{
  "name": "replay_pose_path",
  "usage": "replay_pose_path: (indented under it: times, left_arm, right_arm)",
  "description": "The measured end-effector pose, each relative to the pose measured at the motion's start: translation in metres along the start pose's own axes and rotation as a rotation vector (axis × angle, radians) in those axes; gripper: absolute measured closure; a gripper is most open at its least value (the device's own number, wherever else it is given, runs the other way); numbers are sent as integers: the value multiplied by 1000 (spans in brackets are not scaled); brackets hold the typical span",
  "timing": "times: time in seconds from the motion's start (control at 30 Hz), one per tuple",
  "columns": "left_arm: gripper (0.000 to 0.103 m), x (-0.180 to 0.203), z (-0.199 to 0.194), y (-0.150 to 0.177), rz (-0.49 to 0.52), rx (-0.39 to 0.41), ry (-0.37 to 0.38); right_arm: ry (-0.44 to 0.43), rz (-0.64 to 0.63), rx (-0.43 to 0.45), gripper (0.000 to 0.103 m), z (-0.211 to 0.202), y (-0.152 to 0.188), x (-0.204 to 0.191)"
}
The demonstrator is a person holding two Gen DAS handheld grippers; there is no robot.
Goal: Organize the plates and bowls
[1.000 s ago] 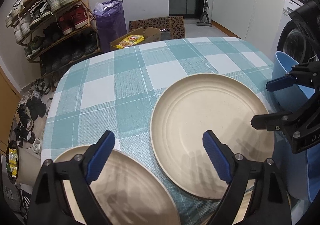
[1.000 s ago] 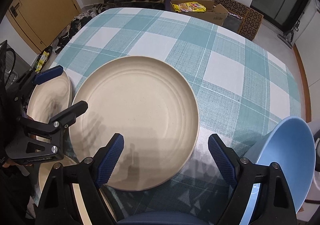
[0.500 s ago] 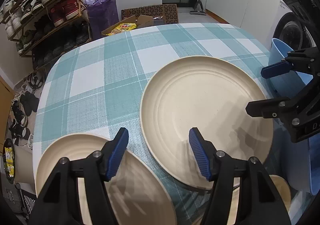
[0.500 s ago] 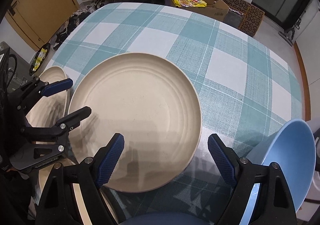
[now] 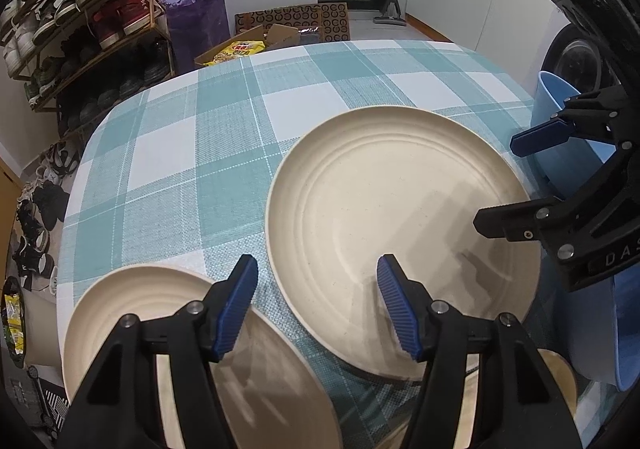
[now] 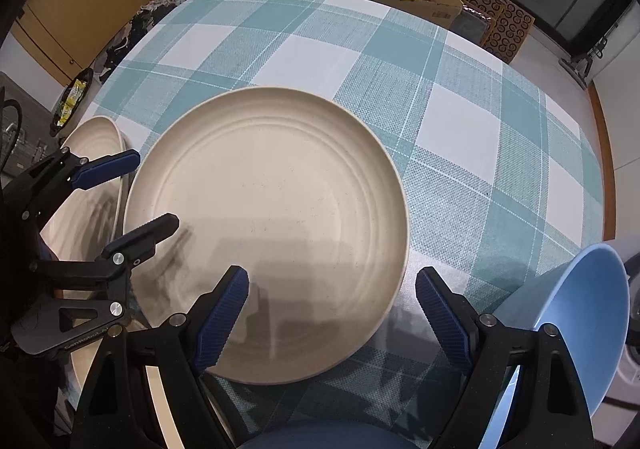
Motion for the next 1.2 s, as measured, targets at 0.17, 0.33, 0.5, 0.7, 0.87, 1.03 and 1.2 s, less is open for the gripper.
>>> replay_pose_path:
  times: [0.17, 0.33, 0.5, 0.7, 0.87, 1.03, 1.2]
  left_arm:
    - [48, -1, 4, 0, -4, -6, 7]
    - [50, -2, 4, 0, -11, -4, 14]
    - [53, -4, 3, 0, -18, 0, 17]
    - [53, -5, 3, -1, -23, 5, 20]
    - [54, -8, 1, -1, -32, 9, 19]
    - [56, -8, 1, 0, -31, 11, 22]
    - [56, -7, 2, 1, -28, 12, 27]
  right_arm:
    - [11, -14, -14, 15, 3, 0, -1]
    - [12, -24, -23, 15, 5, -1, -2]
    - [19, -27, -31, 15, 8, -3, -3]
    - [21, -19, -20, 17, 4, -6, -2]
    - [15, -35, -23, 21, 2, -5, -7]
    - [56, -27, -48, 21, 11, -3, -5]
    - [88, -31, -62, 21, 13, 0, -3]
Point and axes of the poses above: each gripper's, at about its wrist camera, not at the fingertips, and z roughly the way its jaws point, x to its right, y to its underside, the point moved 9 cm from there along z, roughly the way its jaws point, and after that the axes turned 14 degrees about z, right-handed, at the moved point
